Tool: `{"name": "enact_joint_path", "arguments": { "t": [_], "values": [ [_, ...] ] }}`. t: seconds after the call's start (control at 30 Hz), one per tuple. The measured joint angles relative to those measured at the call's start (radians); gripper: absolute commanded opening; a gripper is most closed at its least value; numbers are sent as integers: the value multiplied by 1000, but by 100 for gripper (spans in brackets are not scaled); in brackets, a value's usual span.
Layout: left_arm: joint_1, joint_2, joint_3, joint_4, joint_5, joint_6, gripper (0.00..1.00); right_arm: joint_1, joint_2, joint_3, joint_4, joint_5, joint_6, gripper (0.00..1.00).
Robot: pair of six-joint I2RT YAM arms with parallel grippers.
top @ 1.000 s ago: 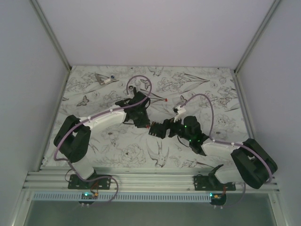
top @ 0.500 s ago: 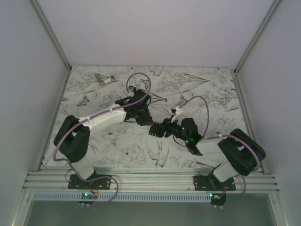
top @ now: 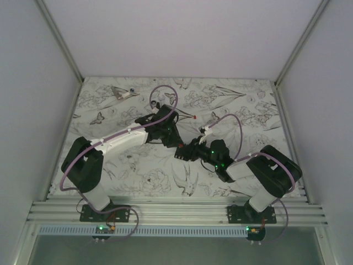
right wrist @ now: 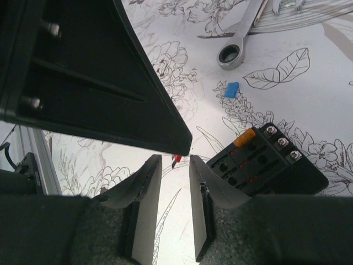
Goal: Snap on the fuse box
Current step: Pick up the fuse from the center of the board.
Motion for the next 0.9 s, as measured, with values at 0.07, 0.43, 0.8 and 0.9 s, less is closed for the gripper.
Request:
{"name": "enact_joint_path", "arguments": {
  "t": [0.07,0.43,0.8,0.9],
  "values": [
    [-6,-2,0,3,3,-3,8,1,0,0,13,8,1,30],
    [-14,-15,0,23,3,-13,10,2,0,0,32,29,-3,0],
    [-16,-54,0,29,46,48,36,-2,-92,-2,-56,14,-93,0],
    [-16,-92,0,25,64,139,41,-24,-146,-2,-99,-54,-136,0]
  ]
}}
